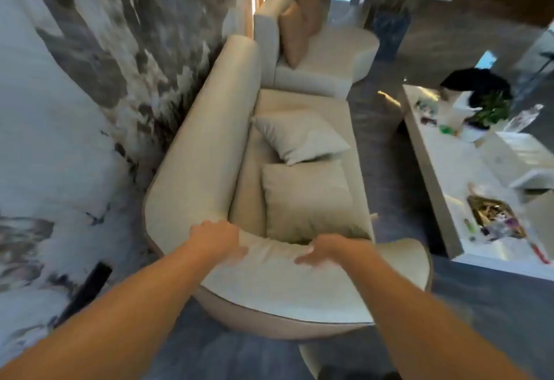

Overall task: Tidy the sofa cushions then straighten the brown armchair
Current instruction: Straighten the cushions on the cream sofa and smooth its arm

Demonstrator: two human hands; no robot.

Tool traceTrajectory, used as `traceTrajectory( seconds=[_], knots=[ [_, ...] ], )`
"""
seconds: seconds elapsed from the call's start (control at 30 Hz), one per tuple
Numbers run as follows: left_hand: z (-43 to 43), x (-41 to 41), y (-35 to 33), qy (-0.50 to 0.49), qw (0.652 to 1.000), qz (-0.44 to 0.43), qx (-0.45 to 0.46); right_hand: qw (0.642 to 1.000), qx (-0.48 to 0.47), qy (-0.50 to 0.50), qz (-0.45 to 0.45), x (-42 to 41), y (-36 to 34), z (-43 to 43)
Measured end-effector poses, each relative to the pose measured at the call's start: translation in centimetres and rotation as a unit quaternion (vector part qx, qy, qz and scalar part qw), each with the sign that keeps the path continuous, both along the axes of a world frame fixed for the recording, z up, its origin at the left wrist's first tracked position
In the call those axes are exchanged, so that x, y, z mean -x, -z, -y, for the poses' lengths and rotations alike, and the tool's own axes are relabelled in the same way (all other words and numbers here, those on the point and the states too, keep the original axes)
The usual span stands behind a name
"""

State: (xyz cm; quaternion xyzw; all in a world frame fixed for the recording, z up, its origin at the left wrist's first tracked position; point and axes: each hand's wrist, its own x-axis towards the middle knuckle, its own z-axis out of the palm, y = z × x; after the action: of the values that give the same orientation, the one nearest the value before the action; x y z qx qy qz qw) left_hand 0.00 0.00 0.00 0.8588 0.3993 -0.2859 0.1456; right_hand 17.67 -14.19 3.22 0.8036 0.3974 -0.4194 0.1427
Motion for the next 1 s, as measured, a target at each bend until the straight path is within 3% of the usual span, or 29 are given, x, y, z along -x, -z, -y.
traceTrajectory(
  seconds=[0.17,0.27,0.47,0.7,0.83,1.0],
  knots=[
    [3.5,3.1,10.2,-0.026,0.987,0.109,-0.118,0.984,-0.127,0.055,0.11,4.5,12.3,5.1],
    [4.5,3.4,11.4,-0.029,0.972,0.154,-0.174,0.964,-0.177,0.055,0.189,5.7,14.4,6.3],
    [3.7,1.5,10.9,0.003,0.949,0.207,-0.238,0.949,-0.226,0.037,0.218,5.0,14.1,6.3],
    [1.2,-4.9,12.4,0.016,0.964,0.208,-0.166,0.923,-0.279,0.053,0.261,-0.3,14.9,2.4],
    [-1.7,-10.7,14.8,-0.032,0.976,0.198,-0.09,0.942,-0.226,0.111,0.223,-4.9,17.2,-2.2],
    [-4.4,-14.9,19.0,-0.066,0.976,0.199,-0.063,0.969,-0.11,0.132,0.176,-10.1,21.4,-6.0]
  ],
)
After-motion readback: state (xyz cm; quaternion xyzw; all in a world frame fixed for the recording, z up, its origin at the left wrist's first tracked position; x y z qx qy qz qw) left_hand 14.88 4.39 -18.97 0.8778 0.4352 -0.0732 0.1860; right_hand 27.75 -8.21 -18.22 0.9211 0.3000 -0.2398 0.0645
